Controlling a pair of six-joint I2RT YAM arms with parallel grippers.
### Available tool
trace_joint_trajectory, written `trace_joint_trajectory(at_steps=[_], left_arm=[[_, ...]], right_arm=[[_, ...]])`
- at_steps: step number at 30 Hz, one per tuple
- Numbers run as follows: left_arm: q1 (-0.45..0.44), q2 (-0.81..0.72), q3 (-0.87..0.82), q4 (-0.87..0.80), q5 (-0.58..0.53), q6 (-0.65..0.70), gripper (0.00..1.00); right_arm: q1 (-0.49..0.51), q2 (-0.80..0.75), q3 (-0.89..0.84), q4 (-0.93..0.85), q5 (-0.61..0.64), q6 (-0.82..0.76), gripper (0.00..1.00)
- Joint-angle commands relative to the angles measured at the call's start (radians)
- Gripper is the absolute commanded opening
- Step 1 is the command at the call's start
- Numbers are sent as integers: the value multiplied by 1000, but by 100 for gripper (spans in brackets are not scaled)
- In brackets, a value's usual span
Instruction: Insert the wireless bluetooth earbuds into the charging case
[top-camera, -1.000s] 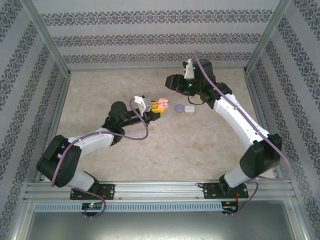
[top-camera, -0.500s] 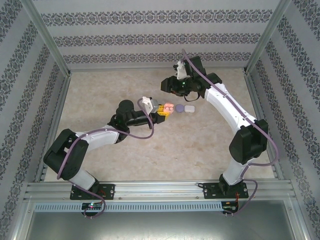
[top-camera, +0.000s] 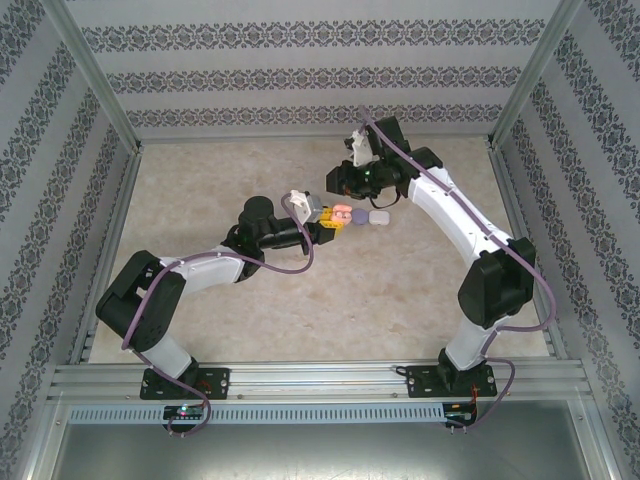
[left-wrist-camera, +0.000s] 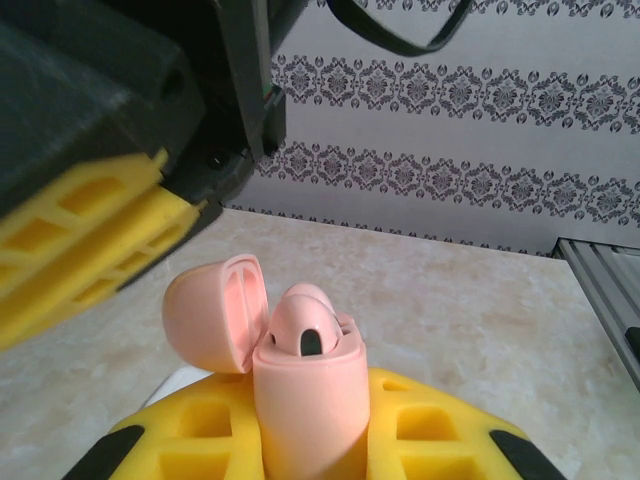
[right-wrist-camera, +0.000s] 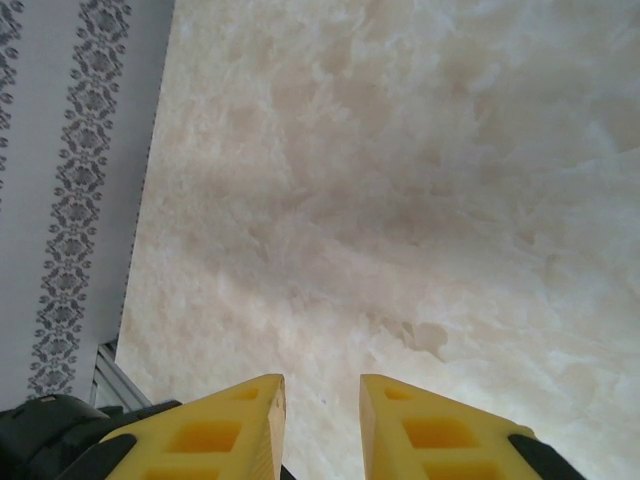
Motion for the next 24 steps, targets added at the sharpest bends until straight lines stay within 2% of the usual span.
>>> trace_joint_trajectory(at_steps=[1,6,13,18,24], left_arm=[[-11,7,19,62,-10,20,0],[-9,0,13,79,-59,29,0],[-9,-2,3,103,-90,30,0],[-8,-2,0,86,-113,5,0],[2,5,-5,-5,-248,-81,0]], right_arm=[[14,-62,-49,-18,-7,-15,24],[29,-143,-121,-33,-2,-17,21],[40,-307,-253,-16,52,26,21],[-15,-417,-312,39,206,106,44],[-125,-514,-438,120,251,166,53]])
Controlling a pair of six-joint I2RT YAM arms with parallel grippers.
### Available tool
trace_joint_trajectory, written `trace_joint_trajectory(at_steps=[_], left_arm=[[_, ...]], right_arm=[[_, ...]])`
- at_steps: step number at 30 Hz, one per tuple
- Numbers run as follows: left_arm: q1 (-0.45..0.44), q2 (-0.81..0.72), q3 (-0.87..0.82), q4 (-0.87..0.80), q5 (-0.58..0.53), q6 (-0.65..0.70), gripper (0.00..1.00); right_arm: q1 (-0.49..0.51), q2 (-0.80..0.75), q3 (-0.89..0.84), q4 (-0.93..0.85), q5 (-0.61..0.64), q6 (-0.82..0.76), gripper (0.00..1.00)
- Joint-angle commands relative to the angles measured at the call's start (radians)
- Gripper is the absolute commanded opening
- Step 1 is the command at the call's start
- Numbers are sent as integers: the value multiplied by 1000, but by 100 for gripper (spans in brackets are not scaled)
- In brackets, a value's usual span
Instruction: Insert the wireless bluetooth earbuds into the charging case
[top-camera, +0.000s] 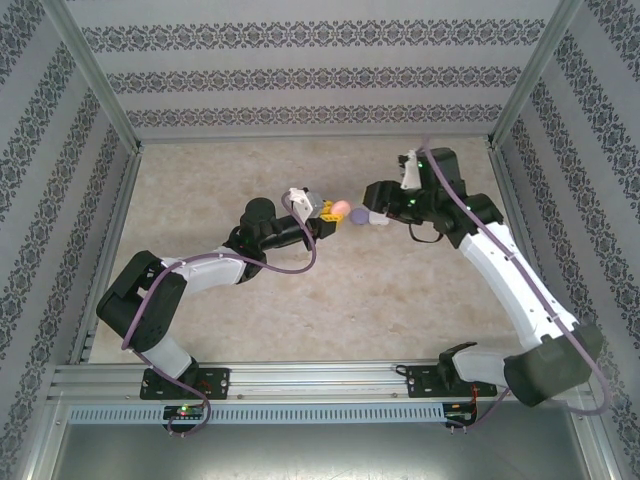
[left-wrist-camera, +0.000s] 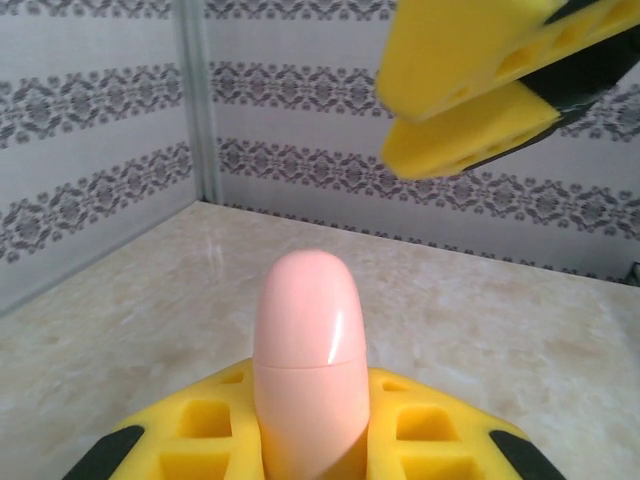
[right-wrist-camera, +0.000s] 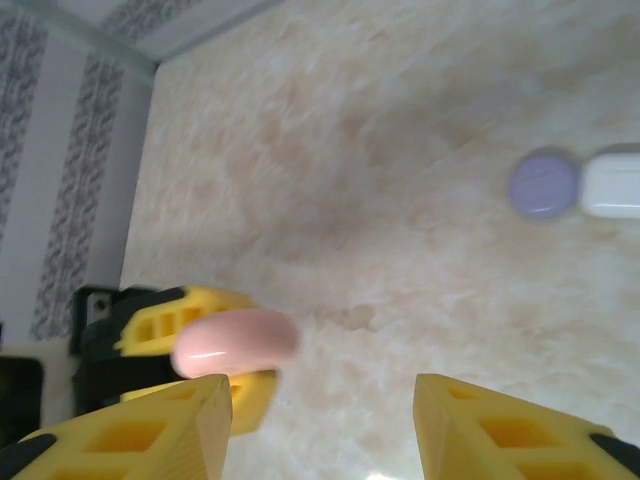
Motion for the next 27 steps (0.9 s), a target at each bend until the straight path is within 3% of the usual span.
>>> trace_joint_trajectory(at_steps=[1,11,21,27], left_arm=[[21,9,4,-57,-108,-86,0],[65,164,170,-432,-197,-278,0],[92,394,409,-705,-191,-413,0],[107,458,482,-811,-196,-453,15]], right_arm=[[-42,-39,-74,48,73,44,53],[-124,-141,-292,99,194,32,55],[-169,-148,-331,107,201,7,56],[-190,-159,-331,112,194,6,57]])
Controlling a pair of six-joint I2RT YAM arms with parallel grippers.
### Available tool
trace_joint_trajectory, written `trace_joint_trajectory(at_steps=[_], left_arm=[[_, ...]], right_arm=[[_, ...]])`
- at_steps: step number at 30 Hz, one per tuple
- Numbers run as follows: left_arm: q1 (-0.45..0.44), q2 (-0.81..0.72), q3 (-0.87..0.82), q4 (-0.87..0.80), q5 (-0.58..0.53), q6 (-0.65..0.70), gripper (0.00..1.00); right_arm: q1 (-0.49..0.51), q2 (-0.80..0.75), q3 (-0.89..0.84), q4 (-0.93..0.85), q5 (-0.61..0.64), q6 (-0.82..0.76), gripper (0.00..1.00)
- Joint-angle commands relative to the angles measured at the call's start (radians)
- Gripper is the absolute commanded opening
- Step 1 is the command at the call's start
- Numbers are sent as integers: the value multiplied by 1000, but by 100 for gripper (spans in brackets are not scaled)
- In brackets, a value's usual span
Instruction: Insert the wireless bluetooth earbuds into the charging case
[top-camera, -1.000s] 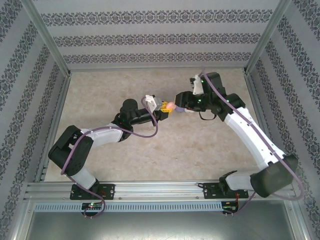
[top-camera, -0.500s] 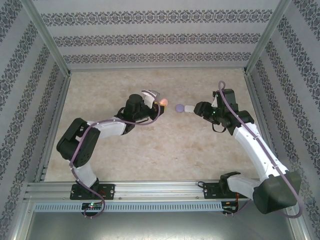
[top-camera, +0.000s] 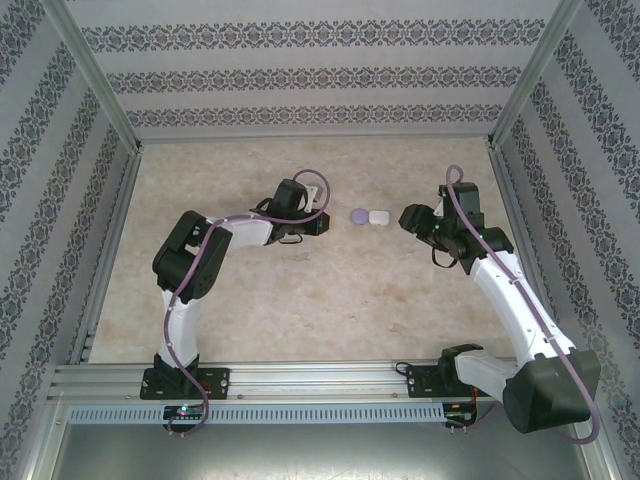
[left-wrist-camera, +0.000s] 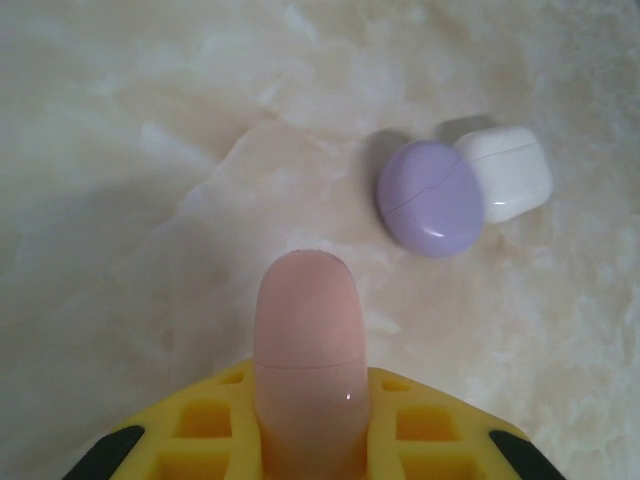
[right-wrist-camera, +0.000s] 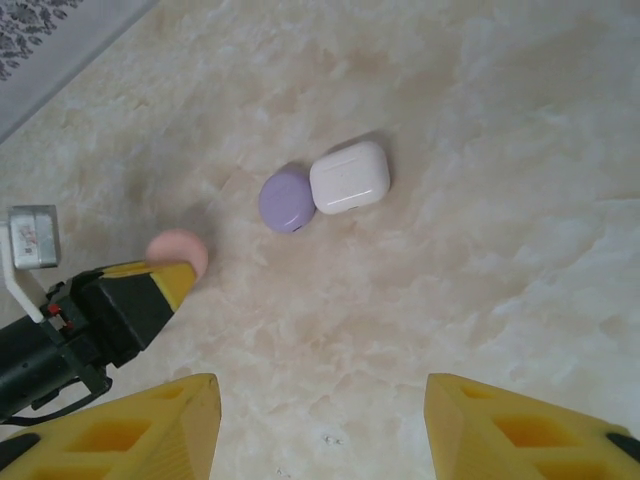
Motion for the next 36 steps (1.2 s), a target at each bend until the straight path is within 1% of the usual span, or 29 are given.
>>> trace_joint_trajectory(at_steps=[1,5,9,10,11,12,13,14,15,16,18,19,21,23,24,26,27,29,30,33,36], left_arm=[[22,22,48,-109,-4,-52,21],[35,31,60,-157,-3,-67,38],[50,12,60,-217,-32,-66,63],[58,-2,54,-229,-43,-66,90],[66,-19,46,-241,-56,-66,99],[76,-40,32,-242,-62,-62,99],[86,-71,11,-241,-79,-60,99],[99,-108,-10,-245,-93,-55,99],[111,-141,-27,-249,-99,-52,99],[127,-186,-45,-256,-112,-47,99],[151,-290,-85,-267,-157,-23,99],[160,-351,-109,-271,-188,-7,99],[177,-470,-157,-261,-249,32,99],[179,-608,-236,-209,-343,113,99],[178,-670,-286,-167,-394,155,99],[180,-791,-390,-70,-480,246,99],[181,-847,-444,-23,-530,291,99],[183,-931,-522,13,-629,356,99],[187,-963,-552,22,-660,380,99],[214,-1052,-684,102,-675,450,99],[248,-1069,-806,226,-690,464,99]], right_arm=[[-16,-21,-7,18,11,-19,57],[-22,-20,2,19,8,-15,58],[-30,-21,16,17,6,-6,62],[-31,-24,20,16,10,-3,65],[-33,-26,27,9,15,-1,69],[-35,-29,32,3,21,-1,72],[-41,-35,37,-2,27,-3,77],[-44,-45,39,-7,38,-6,85],[-51,-52,41,-11,47,-9,89],[-64,-64,42,-13,54,-16,98],[-83,-85,45,-14,94,-40,98],[-91,-94,49,-15,136,-56,98],[-92,-106,47,-4,243,-106,98],[-92,-118,9,48,381,-159,98],[-92,-120,-28,105,457,-185,98],[-92,-133,-158,294,542,-258,98],[-94,-133,-223,394,568,-287,98],[-95,-110,-303,521,584,-361,98],[-95,-93,-339,575,592,-381,98],[-95,-27,-452,806,612,-436,98],[-95,55,-492,936,598,-470,98]])
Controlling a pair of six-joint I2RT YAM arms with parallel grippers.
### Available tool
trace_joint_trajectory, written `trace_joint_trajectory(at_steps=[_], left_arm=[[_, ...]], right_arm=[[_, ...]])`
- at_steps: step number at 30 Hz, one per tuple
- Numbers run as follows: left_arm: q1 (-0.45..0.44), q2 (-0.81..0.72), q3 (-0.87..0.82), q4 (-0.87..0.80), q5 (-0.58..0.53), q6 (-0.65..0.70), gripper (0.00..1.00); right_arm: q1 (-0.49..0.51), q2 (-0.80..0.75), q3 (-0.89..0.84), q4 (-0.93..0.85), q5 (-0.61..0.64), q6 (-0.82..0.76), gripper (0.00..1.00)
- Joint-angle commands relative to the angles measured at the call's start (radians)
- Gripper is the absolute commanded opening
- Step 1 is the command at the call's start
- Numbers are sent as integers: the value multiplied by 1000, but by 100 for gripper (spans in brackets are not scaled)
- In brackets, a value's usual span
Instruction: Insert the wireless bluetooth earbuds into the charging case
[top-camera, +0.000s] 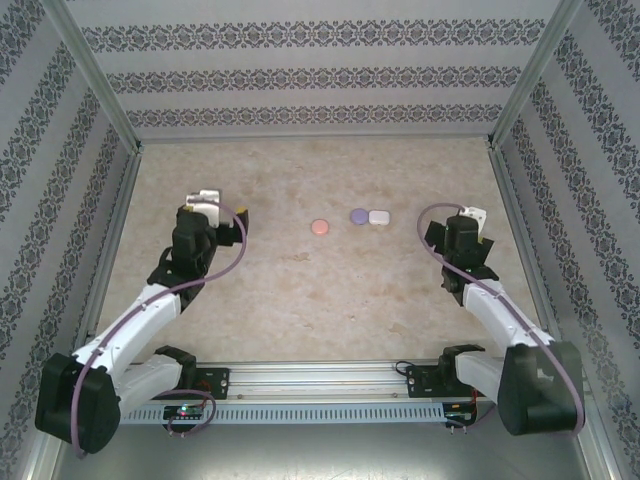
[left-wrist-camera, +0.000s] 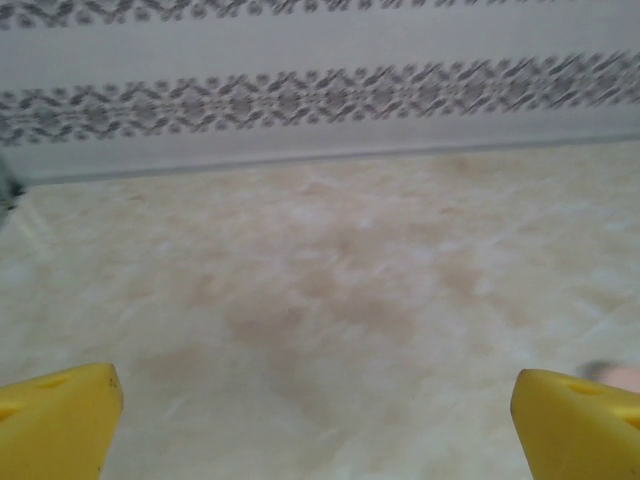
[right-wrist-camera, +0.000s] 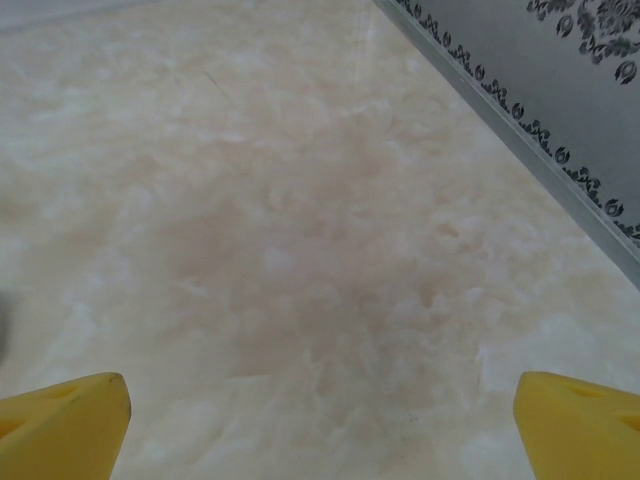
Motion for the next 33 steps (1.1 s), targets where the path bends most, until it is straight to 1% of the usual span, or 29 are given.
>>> trace_joint_trajectory(at_steps=[1,3,5,6,7,8,9,10,12,13,14,15,16,17,18,19,20,27,30,33], left_arm=[[41,4,-104,193,-75,95,99],[63,65,-149,294,-72,98,99],[83,165,-177,435,-46,102,99],[94,230,-182,504,-26,111,99],[98,282,-169,522,-16,139,99],[119,335,-149,525,14,137,99],[144,367,-121,478,74,123,99],[160,401,-138,538,118,122,100],[197,477,-200,710,166,97,99],[226,501,-208,729,207,75,99],[244,534,-198,739,249,67,99],[250,558,-181,745,272,69,99],[265,547,-142,649,297,60,99],[282,548,-127,620,330,50,99],[296,557,-129,639,349,38,99],[301,550,-115,596,347,34,100],[301,557,-120,621,342,31,99],[302,556,-114,609,334,29,99],[302,555,-112,600,332,29,100],[300,557,-107,593,316,26,99]], right_arm=[[-5,66,-37,315,37,-99,98],[-3,115,-63,406,13,-126,98],[-3,174,-97,550,-10,-141,98],[-1,183,-96,570,-33,-159,98],[-3,196,-98,603,-66,-177,98],[0,222,-101,657,-94,-197,98],[-1,248,-98,662,-131,-208,98],[-1,283,-110,719,-156,-216,98],[3,370,-156,863,-188,-233,98],[5,401,-163,926,-200,-239,98],[5,393,-146,883,-229,-250,98],[3,373,-129,795,-259,-258,98],[-10,381,-89,770,-289,-250,98],[-27,396,-84,787,-305,-226,98],[-45,390,-81,771,-334,-219,98],[-44,382,-75,742,-333,-224,98],[-41,382,-77,753,-328,-229,98],[-14,379,-88,768,-290,-248,98],[-37,386,-70,741,-342,-233,98],[-41,388,-66,736,-348,-232,98]])
